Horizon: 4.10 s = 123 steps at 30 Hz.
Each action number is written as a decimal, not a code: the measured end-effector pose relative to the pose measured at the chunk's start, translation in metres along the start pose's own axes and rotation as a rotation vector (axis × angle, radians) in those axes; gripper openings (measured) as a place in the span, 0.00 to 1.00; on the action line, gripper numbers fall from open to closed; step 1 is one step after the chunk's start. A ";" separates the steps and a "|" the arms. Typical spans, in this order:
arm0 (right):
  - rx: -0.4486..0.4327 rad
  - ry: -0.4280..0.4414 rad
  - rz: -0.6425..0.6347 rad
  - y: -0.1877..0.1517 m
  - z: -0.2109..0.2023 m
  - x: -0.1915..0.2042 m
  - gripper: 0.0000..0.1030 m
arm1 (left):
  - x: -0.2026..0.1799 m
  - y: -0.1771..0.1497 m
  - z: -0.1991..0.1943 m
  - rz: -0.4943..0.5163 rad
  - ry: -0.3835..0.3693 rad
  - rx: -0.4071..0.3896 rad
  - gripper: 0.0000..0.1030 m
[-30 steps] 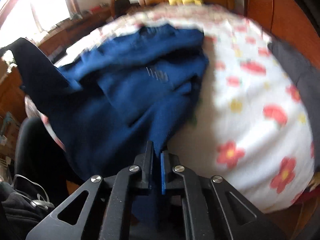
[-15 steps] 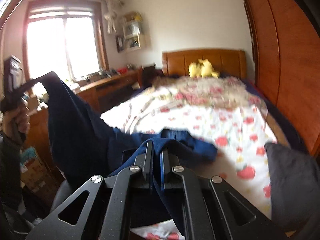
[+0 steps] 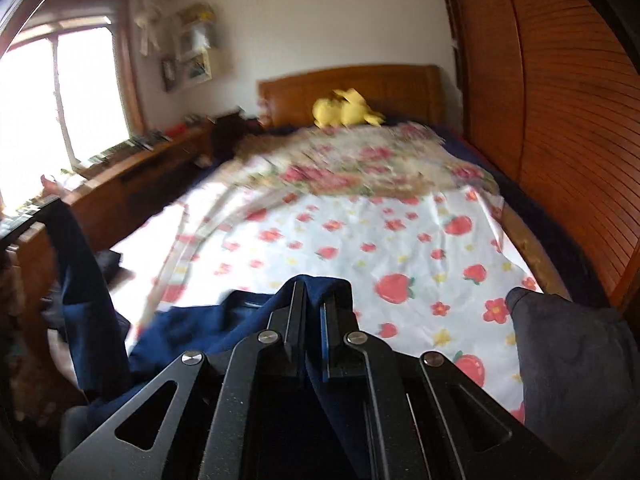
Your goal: Fold large clothes
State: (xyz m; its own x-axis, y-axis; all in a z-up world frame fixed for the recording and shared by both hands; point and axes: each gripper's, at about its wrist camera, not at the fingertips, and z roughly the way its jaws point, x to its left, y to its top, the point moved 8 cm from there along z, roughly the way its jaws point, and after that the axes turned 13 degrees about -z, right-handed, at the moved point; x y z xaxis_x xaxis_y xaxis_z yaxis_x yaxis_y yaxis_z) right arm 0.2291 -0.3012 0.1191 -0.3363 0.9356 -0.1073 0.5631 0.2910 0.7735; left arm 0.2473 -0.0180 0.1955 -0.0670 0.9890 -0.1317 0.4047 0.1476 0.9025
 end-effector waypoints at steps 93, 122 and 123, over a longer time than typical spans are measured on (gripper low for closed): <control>0.301 0.247 -0.442 -0.087 0.141 0.213 0.65 | 0.079 -0.096 0.051 -0.088 -0.088 0.103 0.47; 0.245 -0.098 -0.504 0.016 0.292 0.149 0.21 | 0.066 -0.085 0.047 -0.096 -0.136 0.060 0.47; 0.253 -0.085 -0.468 0.017 0.288 0.144 0.38 | 0.063 -0.085 0.047 -0.093 -0.144 0.053 0.47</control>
State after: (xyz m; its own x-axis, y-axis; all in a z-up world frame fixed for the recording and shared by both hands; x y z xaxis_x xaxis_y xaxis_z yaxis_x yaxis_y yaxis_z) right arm 0.4081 -0.1043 -0.0635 -0.5385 0.7040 -0.4630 0.5354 0.7102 0.4572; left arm 0.2513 0.0319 0.0917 0.0229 0.9613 -0.2747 0.4503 0.2354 0.8613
